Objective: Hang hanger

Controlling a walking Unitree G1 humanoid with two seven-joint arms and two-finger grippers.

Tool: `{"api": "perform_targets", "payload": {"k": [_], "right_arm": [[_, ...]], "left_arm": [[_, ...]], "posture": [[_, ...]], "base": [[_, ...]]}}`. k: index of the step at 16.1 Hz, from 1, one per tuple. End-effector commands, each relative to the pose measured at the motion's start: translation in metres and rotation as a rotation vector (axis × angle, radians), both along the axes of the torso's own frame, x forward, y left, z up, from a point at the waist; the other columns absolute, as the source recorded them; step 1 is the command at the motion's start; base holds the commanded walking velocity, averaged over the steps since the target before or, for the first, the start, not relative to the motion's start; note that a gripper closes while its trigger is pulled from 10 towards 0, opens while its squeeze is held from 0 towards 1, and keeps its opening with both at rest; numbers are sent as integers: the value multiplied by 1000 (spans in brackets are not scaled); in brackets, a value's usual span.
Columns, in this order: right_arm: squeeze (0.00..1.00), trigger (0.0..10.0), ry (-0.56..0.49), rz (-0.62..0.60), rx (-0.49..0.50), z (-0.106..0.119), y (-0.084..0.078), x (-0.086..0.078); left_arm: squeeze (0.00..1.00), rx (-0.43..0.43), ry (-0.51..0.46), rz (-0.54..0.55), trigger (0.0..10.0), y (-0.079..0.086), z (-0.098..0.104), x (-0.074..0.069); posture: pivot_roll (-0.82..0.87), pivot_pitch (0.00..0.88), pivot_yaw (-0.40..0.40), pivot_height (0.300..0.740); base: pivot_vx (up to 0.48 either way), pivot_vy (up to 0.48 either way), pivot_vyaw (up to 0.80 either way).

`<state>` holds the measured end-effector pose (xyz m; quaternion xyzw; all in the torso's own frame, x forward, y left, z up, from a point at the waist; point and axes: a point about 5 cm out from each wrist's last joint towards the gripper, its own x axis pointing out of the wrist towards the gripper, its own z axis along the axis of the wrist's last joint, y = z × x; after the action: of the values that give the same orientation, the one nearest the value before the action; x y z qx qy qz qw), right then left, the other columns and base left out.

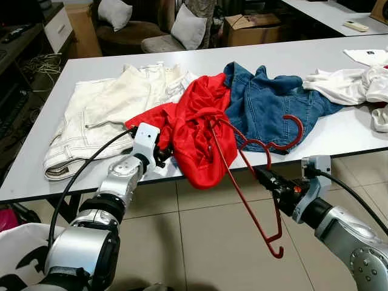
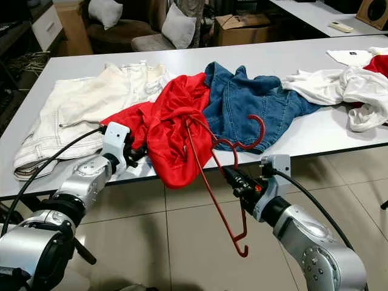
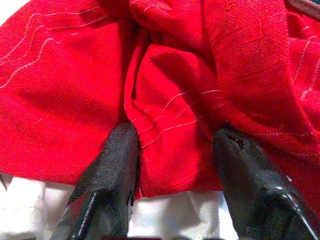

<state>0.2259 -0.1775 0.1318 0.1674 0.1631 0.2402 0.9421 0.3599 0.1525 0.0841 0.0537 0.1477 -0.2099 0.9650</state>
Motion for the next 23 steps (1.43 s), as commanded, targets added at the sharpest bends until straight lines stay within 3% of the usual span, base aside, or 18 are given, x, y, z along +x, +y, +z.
{"api": "perform_targets", "payload": {"k": [1, 2, 3, 8, 11, 12, 16, 19, 21, 23], "right_arm": [[0, 10000, -16, 6, -5, 6, 0, 0], [0, 10000, -16, 6, -5, 6, 0, 0], [0, 10000, -16, 8, -9, 6, 0, 1], [0, 10000, -18, 12, -17, 7, 0, 2], [0, 10000, -14, 11, -14, 4, 2, 3], [0, 10000, -12, 9, -13, 3, 3, 4], [0, 10000, 8, 15, 18, -6, 8, 9], [0, 10000, 29, 10, 56, -17, 13, 18], [0, 10000, 35, 0, 101, -21, 17, 28], [0, 10000, 29, -16, 150, -23, 16, 39]], "left_arm": [[0, -5, 9, -18, 7608, -3, 1, 1], [0, -5, 9, -18, 7608, -3, 1, 1], [0, 2, 11, -28, 0, -4, 0, 0], [0, 8, -19, 15, 0, 2, 2, 2], [0, -72, -23, -8, 0, 6, 3, 0], [0, -188, -28, -1, 0, 8, 11, 2], [0, -434, -117, -5, 0, 22, 56, 17], [0, -541, -137, -96, 0, 25, 82, 19], [0, -615, -138, -235, 0, 24, 102, 15], [0, -628, -150, -264, 0, 25, 117, 15]], "posture": [[-297, 0, 84, 740], [-297, 0, 84, 740], [-298, 0, 82, 740], [-293, 0, 82, 740], [-284, 0, 81, 740], [-271, 0, 81, 740], [-239, 0, 89, 740], [-212, 0, 98, 740], [-198, 0, 106, 740], [-192, 0, 116, 740]], "base": [[0, 0, 0], [0, 0, 0], [0, 0, 0], [0, 0, 0], [0, 0, 0], [0, 0, 0], [0, 0, 0], [0, 0, 0], [0, 0, 0], [0, 0, 0]]}}
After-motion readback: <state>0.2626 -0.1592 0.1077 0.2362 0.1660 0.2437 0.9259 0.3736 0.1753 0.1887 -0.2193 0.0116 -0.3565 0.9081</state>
